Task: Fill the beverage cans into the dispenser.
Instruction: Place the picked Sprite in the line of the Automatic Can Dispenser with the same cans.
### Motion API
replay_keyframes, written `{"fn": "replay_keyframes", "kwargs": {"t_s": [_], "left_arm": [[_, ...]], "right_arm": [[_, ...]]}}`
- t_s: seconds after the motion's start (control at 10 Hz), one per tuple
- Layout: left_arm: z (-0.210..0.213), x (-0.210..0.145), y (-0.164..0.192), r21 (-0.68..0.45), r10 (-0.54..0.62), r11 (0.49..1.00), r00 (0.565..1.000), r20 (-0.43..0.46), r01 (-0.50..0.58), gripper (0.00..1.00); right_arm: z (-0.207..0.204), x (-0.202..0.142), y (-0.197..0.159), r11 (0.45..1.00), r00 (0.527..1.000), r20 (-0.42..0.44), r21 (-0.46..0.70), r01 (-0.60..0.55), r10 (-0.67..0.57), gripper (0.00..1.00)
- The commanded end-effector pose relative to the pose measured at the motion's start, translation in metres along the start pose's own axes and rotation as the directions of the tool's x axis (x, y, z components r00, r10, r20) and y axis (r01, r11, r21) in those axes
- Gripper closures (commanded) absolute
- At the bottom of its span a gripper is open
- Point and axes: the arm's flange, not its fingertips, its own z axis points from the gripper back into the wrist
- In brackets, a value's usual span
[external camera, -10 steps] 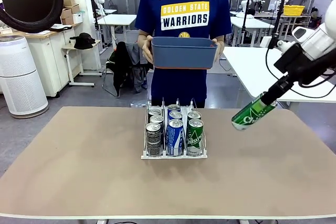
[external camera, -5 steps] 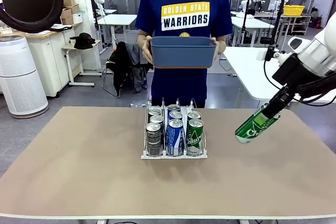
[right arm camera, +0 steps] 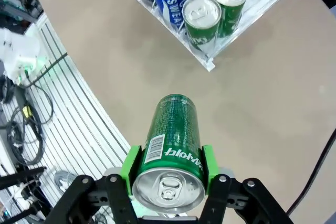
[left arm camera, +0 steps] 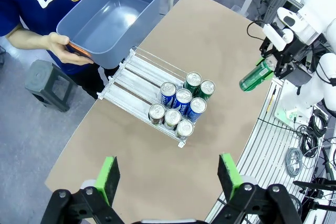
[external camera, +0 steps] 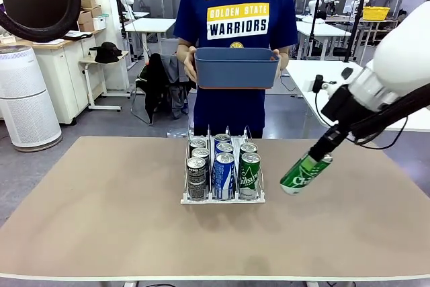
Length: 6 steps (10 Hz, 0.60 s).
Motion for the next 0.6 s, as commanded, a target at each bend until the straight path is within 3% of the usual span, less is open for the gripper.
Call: {"fn": "replay_keyframes", "kwargs": {"t_s": [0.0, 0.5], "left_arm": [[-0.001, -0.004, 0.001, -0.006, -0.008, 1.0, 1.0, 0.02, 0.008, 0.0], [-0.001, -0.004, 0.001, -0.006, -0.008, 1.0, 1.0, 0.02, 0.008, 0.0]], "right_arm": [[-0.029, 0.0, 0.014, 0.997, 0.995, 0.061, 0.005, 0.073, -0.073, 0.42], [-0.068, 0.026, 0.03, 0.991, 0.99, 0.058, 0.028, 0.129, -0.131, 0.42]]}}
